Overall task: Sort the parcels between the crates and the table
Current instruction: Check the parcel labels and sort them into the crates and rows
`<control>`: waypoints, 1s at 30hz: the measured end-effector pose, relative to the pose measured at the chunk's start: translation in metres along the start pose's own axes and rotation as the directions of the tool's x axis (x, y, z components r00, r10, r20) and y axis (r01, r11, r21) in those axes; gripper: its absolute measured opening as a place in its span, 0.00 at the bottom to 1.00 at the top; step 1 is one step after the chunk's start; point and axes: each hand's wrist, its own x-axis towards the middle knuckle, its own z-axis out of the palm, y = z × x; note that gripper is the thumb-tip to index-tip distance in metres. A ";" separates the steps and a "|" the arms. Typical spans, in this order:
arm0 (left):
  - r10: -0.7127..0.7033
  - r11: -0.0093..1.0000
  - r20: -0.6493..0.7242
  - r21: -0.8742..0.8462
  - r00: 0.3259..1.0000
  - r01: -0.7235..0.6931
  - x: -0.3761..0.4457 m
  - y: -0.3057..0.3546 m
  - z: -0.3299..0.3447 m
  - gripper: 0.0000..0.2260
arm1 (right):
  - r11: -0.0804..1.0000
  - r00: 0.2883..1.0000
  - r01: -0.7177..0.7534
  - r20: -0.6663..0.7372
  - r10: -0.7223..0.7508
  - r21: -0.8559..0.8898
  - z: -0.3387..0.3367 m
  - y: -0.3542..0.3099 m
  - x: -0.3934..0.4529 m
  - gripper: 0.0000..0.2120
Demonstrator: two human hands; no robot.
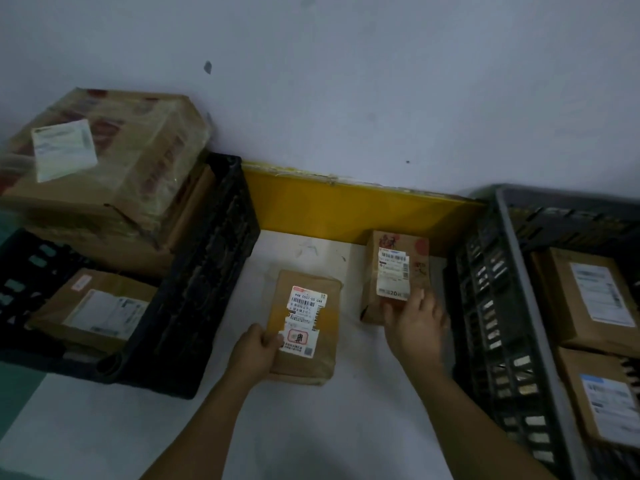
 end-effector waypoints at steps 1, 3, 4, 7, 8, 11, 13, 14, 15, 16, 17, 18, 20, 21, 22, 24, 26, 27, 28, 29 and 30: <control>0.010 0.999 -0.012 -0.044 1.000 -0.010 0.002 0.004 0.001 0.15 | 0.999 0.998 -0.053 0.024 0.053 -0.005 0.001 0.010 0.007 0.36; 0.026 0.996 -0.056 -0.078 0.998 -0.031 0.004 0.014 0.001 0.15 | 0.977 0.972 -0.200 0.139 0.188 0.076 0.003 0.024 0.022 0.41; 0.029 0.995 -0.079 -0.089 0.996 -0.036 0.005 0.019 0.001 0.15 | 0.945 0.946 -0.285 0.206 0.251 0.159 0.006 0.028 0.029 0.42; 0.031 0.990 -0.135 -0.134 0.990 -0.050 0.007 0.040 0.002 0.15 | 0.826 0.885 -0.436 0.334 0.324 0.356 0.011 0.031 0.042 0.42; 0.031 0.990 -0.134 -0.134 0.990 -0.049 0.009 0.047 0.003 0.15 | 0.787 0.876 -0.459 0.357 0.324 0.412 0.010 0.031 0.044 0.41; 0.049 0.992 -0.116 -0.106 0.992 -0.062 0.014 0.066 0.008 0.15 | 0.659 0.843 -0.528 0.422 0.333 0.536 0.011 0.034 0.050 0.38; 0.056 0.993 -0.096 -0.100 0.994 -0.066 0.016 0.075 0.016 0.16 | 0.605 0.827 -0.554 0.461 0.321 0.572 0.013 0.041 0.049 0.41; 0.055 0.992 -0.086 -0.108 0.995 -0.064 0.016 0.079 0.020 0.15 | 0.575 0.815 -0.570 0.494 0.303 0.587 0.014 0.045 0.048 0.42; 0.046 0.991 -0.076 -0.126 0.996 -0.055 0.017 0.083 0.025 0.15 | 0.543 0.799 -0.589 0.534 0.277 0.599 0.017 0.050 0.048 0.41; 0.036 0.986 -0.071 -0.158 0.997 -0.047 0.018 0.084 0.029 0.14 | 0.527 0.792 -0.593 0.559 0.245 0.609 0.020 0.054 0.046 0.37; 0.025 0.981 -0.070 -0.191 0.997 -0.038 0.017 0.084 0.031 0.14 | 0.517 0.794 -0.586 0.568 0.215 0.624 0.020 0.056 0.044 0.32; 0.018 0.976 -0.069 -0.214 0.997 -0.033 0.018 0.084 0.033 0.13 | 0.505 0.797 -0.582 0.570 0.199 0.638 0.019 0.057 0.044 0.30; -0.001 0.972 -0.069 -0.236 0.998 -0.016 0.020 0.084 0.035 0.11 | 0.462 0.801 -0.587 0.562 0.209 0.665 0.012 0.051 0.041 0.28; -0.007 0.969 -0.072 -0.248 0.997 -0.011 0.019 0.084 0.034 0.11 | 0.442 0.806 -0.584 0.550 0.217 0.681 0.007 0.049 0.038 0.26; -0.006 0.965 -0.074 -0.263 0.997 -0.014 0.019 0.084 0.032 0.12 | 0.427 0.815 -0.574 0.535 0.222 0.698 0.002 0.046 0.034 0.25; 0.004 0.960 -0.086 -0.279 0.996 -0.028 0.018 0.088 0.024 0.13 | 0.400 0.833 -0.551 0.513 0.207 0.733 -0.011 0.039 0.026 0.25; 0.016 0.955 -0.109 -0.293 0.994 -0.047 0.017 0.093 0.016 0.12 | 0.359 0.838 -0.544 0.511 0.189 0.758 -0.020 0.032 0.024 0.26; 0.014 0.952 -0.128 -0.303 0.992 -0.052 0.015 0.096 0.013 0.11 | 0.340 0.841 -0.540 0.511 0.179 0.770 -0.024 0.030 0.026 0.26; 0.009 0.949 -0.152 -0.310 0.988 -0.057 0.012 0.099 0.009 0.11 | 0.325 0.845 -0.533 0.507 0.168 0.781 -0.029 0.026 0.028 0.26; 0.005 0.946 -0.180 -0.318 0.984 -0.063 0.008 0.102 0.004 0.11 | 0.312 0.849 -0.527 0.502 0.162 0.791 -0.033 0.022 0.031 0.26; 0.004 0.940 -0.204 -0.333 0.979 -0.073 0.003 0.105 -0.001 0.11 | 0.307 0.858 -0.513 0.490 0.155 0.802 -0.038 0.018 0.033 0.27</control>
